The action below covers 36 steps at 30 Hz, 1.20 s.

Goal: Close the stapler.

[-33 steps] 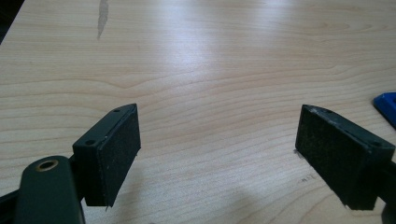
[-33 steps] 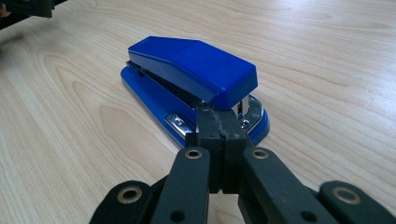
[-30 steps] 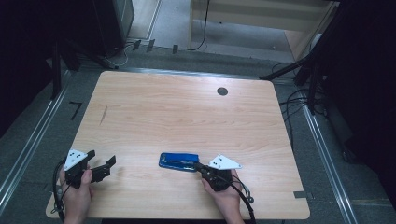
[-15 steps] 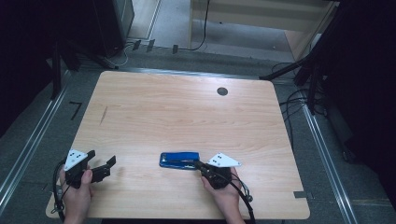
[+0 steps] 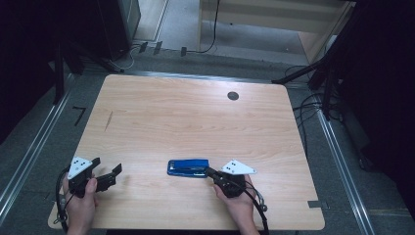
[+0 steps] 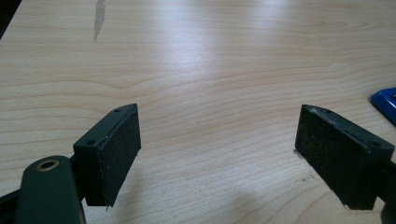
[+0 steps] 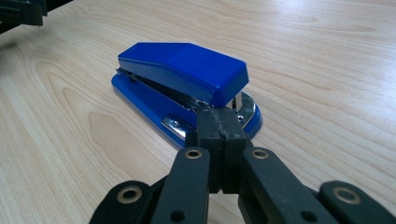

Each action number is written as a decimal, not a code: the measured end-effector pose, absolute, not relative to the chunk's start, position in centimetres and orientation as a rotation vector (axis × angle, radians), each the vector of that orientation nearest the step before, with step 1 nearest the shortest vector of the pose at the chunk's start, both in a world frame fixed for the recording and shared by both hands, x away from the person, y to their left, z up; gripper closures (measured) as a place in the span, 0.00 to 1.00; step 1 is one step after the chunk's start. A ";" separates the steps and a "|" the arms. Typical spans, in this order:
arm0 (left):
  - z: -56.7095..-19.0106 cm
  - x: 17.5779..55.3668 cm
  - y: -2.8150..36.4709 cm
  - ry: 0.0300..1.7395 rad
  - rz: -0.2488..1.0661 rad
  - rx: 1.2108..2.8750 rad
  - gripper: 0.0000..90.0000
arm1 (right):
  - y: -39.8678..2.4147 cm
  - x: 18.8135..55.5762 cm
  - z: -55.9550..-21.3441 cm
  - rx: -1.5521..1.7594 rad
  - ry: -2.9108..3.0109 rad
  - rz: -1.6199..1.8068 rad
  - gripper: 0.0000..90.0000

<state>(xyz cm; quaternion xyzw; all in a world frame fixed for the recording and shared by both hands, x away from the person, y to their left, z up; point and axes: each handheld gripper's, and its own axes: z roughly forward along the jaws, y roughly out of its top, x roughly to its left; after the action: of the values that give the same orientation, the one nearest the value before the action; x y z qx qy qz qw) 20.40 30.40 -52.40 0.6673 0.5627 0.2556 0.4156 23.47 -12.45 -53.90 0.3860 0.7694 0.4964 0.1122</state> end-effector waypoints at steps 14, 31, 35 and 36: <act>-52.4 20.4 30.4 1.412 0.633 1.680 0.16 | -12.3 23.7 -54.0 1.126 2.261 1.454 1.00; -52.4 20.5 30.4 1.416 0.631 1.682 0.16 | -12.3 23.8 -54.0 1.119 2.263 1.434 1.00; -52.4 20.4 30.4 1.416 0.629 1.681 0.16 | -12.9 23.8 -53.9 1.124 2.254 1.451 1.00; -52.4 20.4 30.4 1.416 0.629 1.680 0.16 | -13.0 23.7 -53.8 1.138 2.250 1.452 1.00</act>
<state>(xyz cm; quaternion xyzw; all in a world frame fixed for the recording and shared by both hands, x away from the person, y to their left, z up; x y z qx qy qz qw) 20.44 30.43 -52.40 0.6688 0.5635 0.2505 0.4152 23.67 -13.02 -53.84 0.3886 0.7681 0.4957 0.1156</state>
